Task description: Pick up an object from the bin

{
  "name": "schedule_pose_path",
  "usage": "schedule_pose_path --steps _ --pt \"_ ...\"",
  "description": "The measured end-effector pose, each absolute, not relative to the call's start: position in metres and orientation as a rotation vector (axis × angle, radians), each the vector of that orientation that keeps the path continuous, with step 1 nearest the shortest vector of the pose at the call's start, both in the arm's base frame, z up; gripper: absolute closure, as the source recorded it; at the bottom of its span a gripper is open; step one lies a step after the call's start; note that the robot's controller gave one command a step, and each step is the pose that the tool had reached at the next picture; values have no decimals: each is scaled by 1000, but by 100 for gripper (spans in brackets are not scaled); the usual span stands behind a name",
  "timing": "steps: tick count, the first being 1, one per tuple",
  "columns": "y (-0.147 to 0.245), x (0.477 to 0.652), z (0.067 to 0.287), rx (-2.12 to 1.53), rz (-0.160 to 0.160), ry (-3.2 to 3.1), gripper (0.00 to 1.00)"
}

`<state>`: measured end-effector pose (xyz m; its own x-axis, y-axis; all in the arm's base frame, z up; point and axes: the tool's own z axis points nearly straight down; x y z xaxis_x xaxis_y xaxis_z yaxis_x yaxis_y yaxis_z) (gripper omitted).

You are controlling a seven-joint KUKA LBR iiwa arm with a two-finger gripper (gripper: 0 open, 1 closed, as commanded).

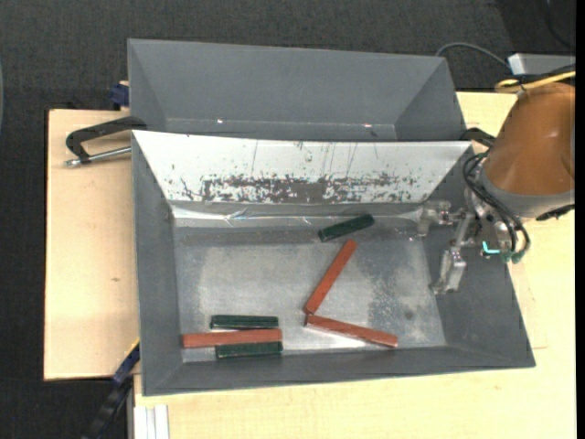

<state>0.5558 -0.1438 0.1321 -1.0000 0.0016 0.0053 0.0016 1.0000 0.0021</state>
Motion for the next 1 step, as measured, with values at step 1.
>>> schedule_pose_path --steps 1 --pt "-144 558 136 0 -1 -3143 0"
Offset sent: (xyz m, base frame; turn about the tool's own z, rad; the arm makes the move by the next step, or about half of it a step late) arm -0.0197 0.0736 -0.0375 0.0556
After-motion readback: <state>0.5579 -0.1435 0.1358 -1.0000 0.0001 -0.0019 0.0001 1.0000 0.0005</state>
